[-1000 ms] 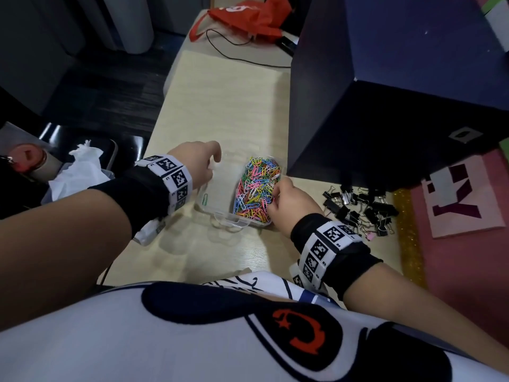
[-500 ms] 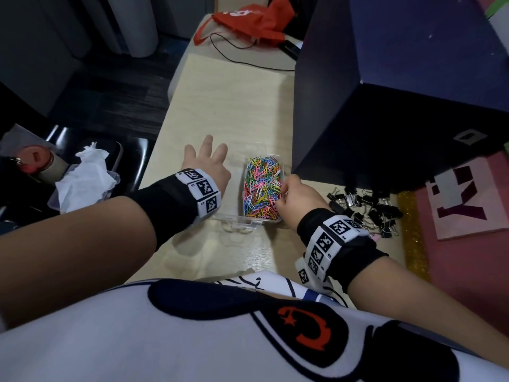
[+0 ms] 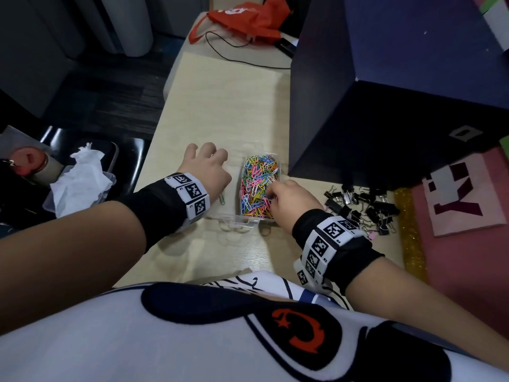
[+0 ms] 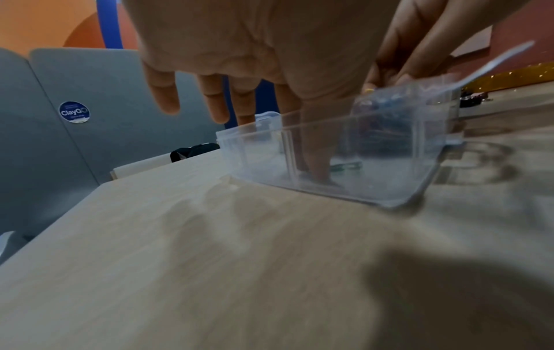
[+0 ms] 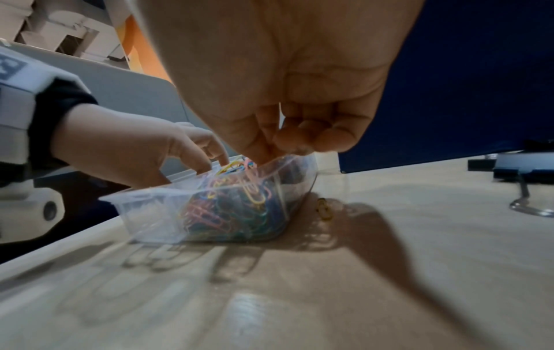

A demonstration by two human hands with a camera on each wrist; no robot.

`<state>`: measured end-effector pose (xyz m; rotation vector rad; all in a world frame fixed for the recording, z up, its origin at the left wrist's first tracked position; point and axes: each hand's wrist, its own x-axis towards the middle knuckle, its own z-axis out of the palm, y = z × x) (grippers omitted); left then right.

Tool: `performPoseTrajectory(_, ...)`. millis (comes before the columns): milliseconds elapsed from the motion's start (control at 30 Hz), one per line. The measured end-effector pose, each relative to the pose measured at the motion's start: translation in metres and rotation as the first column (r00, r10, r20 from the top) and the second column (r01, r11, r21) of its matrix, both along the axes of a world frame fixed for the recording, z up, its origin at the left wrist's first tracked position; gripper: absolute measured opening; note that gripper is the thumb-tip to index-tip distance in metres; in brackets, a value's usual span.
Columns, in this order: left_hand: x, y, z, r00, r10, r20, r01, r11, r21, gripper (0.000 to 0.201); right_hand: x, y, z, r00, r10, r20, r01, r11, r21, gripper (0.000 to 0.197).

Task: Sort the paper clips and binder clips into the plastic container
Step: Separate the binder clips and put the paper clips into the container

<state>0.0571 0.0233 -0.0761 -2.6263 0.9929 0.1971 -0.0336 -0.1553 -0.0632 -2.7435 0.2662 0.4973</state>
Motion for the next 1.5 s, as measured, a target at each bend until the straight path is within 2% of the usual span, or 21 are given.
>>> performPoseTrajectory(67, 0.0, -0.002, 0.001, 1.0, -0.029, 0.012, 0.029, 0.999, 0.031, 0.025, 0.0, 0.001, 0.001, 1.0, 0.003, -0.007, -0.003, 1.0, -0.01, 0.028)
performPoseTrajectory(200, 0.0, -0.003, 0.0, 0.997, -0.075, 0.021, 0.075, 0.997, 0.008, 0.029, 0.002, -0.003, 0.005, 0.995, -0.072, 0.074, 0.073, 0.997, -0.009, 0.027)
performPoseTrajectory(333, -0.001, -0.004, 0.001, 0.991, -0.135, -0.01, 0.136, 0.99, 0.032, 0.029, 0.001, -0.001, 0.005, 0.999, -0.019, 0.045, 0.019, 1.0, 0.0, 0.034)
performPoseTrajectory(500, -0.002, -0.005, -0.002, 0.99, -0.139, -0.022, 0.14, 0.989, 0.051, 0.027, -0.001, -0.002, 0.006, 0.985, -0.133, 0.109, 0.133, 0.991, 0.004, 0.023)
performPoseTrajectory(600, -0.002, -0.004, -0.004, 0.991, -0.126, -0.049, 0.128, 0.991, 0.041, 0.029, -0.001, -0.006, 0.003, 0.981, -0.191, 0.039, 0.192, 0.981, -0.026, 0.024)
performPoseTrajectory(700, 0.001, -0.005, 0.005, 0.996, -0.071, -0.047, 0.065, 0.99, -0.122, 0.028, -0.002, -0.01, -0.002, 0.983, -0.171, -0.062, 0.168, 0.985, -0.043, 0.029)
performPoseTrajectory(800, 0.002, -0.009, 0.015, 0.997, -0.052, -0.049, 0.027, 0.906, -0.423, 0.018, -0.003, -0.008, -0.004, 0.986, -0.145, -0.083, 0.142, 0.989, -0.044, 0.035)
performPoseTrajectory(867, 0.0, -0.013, 0.015, 0.993, -0.117, -0.005, 0.099, 0.858, -0.504, 0.011, -0.002, -0.008, -0.003, 0.986, -0.142, -0.081, 0.138, 0.989, -0.057, 0.036)
performPoseTrajectory(933, -0.001, -0.016, 0.016, 0.99, -0.139, 0.013, 0.126, 0.844, -0.522, 0.009, -0.001, -0.009, -0.002, 0.983, -0.137, -0.121, 0.129, 0.989, -0.074, 0.037)
performPoseTrajectory(1000, 0.002, -0.015, 0.02, 0.994, -0.092, -0.052, 0.058, 0.887, -0.458, 0.025, 0.0, -0.01, 0.0, 0.971, -0.118, -0.207, 0.102, 0.991, -0.085, 0.035)
performPoseTrajectory(1067, 0.012, -0.007, 0.021, 0.994, -0.041, -0.1, 0.008, 0.95, -0.311, 0.036, -0.002, -0.01, 0.001, 0.957, -0.085, -0.279, 0.061, 0.994, -0.095, 0.032)
performPoseTrajectory(1233, 0.04, 0.028, 0.024, 0.99, -0.122, -0.074, 0.112, 0.986, -0.124, 0.054, -0.003, -0.009, 0.001, 0.961, -0.118, -0.252, 0.092, 0.989, -0.114, 0.035)
performPoseTrajectory(1400, 0.045, 0.039, 0.03, 0.986, -0.162, -0.045, 0.162, 0.987, 0.007, 0.025, -0.003, -0.024, -0.005, 0.958, -0.284, -0.043, 0.283, 0.959, -0.021, 0.037)
performPoseTrajectory(1500, 0.046, 0.037, 0.034, 0.983, -0.157, -0.092, 0.165, 0.982, 0.095, 0.025, -0.009, -0.04, -0.013, 0.908, -0.408, 0.101, 0.419, 0.894, -0.156, 0.037)
